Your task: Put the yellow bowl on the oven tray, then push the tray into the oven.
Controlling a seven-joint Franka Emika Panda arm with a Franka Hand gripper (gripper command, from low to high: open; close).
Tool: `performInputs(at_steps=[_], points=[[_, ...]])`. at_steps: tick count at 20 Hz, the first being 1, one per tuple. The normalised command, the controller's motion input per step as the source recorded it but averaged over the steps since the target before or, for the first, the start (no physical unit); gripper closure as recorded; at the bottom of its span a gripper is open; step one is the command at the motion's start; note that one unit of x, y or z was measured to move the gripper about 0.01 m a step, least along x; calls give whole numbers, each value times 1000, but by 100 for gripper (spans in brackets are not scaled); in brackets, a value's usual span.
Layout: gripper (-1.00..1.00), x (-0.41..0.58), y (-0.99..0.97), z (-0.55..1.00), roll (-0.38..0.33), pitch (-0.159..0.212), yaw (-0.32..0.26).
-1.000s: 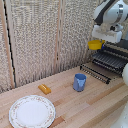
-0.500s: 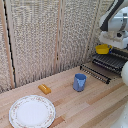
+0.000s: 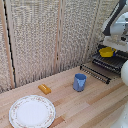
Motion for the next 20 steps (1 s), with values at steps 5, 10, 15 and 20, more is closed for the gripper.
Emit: performInputs(at_steps=[5,10,15,20], points=[[100,113,-315,-42,4,-39,0],[100,157,-253,-18,1,-56,1],[-100,0,-2,-15,0,0,-4],[-100,21,0,269,-14,2,-9]])
